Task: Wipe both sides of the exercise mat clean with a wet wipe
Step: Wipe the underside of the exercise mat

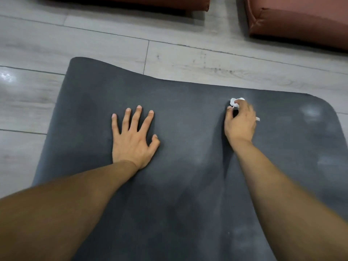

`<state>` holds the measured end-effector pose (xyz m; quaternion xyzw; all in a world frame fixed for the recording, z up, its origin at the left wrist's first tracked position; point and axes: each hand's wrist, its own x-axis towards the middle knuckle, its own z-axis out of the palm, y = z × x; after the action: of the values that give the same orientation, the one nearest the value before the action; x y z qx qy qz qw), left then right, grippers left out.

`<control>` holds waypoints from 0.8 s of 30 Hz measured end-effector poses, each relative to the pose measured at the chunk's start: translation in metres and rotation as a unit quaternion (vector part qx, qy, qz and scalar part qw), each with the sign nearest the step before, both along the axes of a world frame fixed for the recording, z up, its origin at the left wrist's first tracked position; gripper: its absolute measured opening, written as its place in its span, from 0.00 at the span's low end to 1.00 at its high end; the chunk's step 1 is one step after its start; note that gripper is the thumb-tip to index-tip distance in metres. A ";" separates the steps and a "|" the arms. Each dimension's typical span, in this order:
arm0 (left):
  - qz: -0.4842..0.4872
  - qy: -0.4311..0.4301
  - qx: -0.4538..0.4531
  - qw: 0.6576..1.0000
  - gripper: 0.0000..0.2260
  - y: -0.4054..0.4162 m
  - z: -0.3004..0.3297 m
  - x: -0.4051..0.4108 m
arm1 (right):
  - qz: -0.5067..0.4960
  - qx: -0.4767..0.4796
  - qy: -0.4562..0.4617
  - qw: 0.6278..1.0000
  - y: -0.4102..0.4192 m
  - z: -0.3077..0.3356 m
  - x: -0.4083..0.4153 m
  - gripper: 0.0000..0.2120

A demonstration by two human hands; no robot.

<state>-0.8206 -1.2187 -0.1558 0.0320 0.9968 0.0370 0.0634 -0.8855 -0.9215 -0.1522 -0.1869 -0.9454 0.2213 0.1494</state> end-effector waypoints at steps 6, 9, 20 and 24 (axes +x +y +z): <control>-0.024 -0.042 0.000 0.999 0.32 -0.038 0.015 0.137 | 0.007 0.014 -0.037 0.999 0.009 0.012 -0.004 0.12; 0.005 -0.041 0.018 0.999 0.34 -0.050 0.010 0.173 | -0.053 0.001 0.014 0.998 0.003 -0.007 -0.005 0.14; 0.000 -0.035 0.012 0.999 0.38 -0.052 -0.003 0.164 | 0.093 -0.013 0.087 0.992 -0.166 -0.011 0.000 0.12; -0.004 -0.038 0.009 0.999 0.37 -0.053 -0.002 0.163 | 0.331 -0.004 0.072 0.941 -0.262 -0.003 0.016 0.16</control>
<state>-0.6578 -1.2720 -0.1581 0.0353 0.9932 0.0465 0.1006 -0.8692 -1.1835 -0.1548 0.1525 -0.9398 0.2746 0.1347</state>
